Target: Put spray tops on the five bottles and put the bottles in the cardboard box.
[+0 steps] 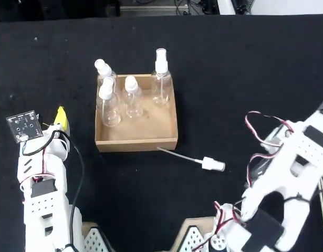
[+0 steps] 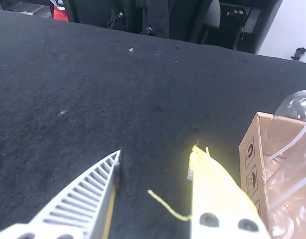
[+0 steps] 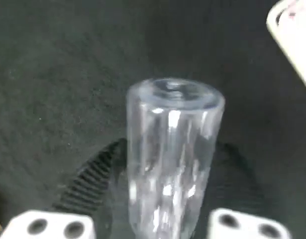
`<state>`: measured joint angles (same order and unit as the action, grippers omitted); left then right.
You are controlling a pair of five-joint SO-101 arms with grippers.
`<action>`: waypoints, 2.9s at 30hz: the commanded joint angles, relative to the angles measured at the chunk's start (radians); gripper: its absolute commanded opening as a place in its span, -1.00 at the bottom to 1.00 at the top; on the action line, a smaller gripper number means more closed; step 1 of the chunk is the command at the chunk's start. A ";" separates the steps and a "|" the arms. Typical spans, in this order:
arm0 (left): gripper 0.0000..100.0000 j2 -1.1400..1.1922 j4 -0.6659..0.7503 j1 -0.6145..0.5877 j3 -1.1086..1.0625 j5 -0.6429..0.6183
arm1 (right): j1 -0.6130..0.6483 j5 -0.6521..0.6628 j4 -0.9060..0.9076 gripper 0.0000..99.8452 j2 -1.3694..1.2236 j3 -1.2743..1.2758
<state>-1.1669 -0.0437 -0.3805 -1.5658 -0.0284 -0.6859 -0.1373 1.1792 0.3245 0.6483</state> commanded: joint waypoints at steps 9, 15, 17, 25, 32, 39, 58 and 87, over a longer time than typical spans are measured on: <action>-0.61 0.002 0.029 0.001 0.002 -0.006 | 0.034 0.540 0.112 -0.05 -0.024 -0.213; -0.61 0.002 0.031 0.001 0.002 -0.005 | -0.006 1.386 0.153 -0.05 -0.024 -0.133; -0.61 0.002 0.031 0.001 0.002 -0.005 | -0.031 1.508 0.144 -0.05 -0.024 -0.122; -0.61 0.002 0.031 0.001 0.002 -0.005 | -0.153 2.088 0.074 -0.05 -0.025 -0.061; -0.61 0.003 0.031 0.001 0.002 -0.005 | -0.141 2.288 0.046 -0.05 -0.025 0.024; -0.61 0.003 0.031 0.001 0.002 -0.005 | -0.129 2.289 -0.193 -0.13 -0.025 0.185; -0.61 0.003 0.031 0.001 0.002 -0.005 | -0.184 1.145 -0.164 -0.61 -0.024 0.156; -0.61 -0.008 0.031 -0.001 -0.010 -0.005 | -0.098 1.301 0.169 -0.32 -0.165 -0.050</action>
<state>-1.1684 -0.0376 -0.3805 -1.5904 -0.0284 -0.7856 1.1485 1.3387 0.2232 0.6452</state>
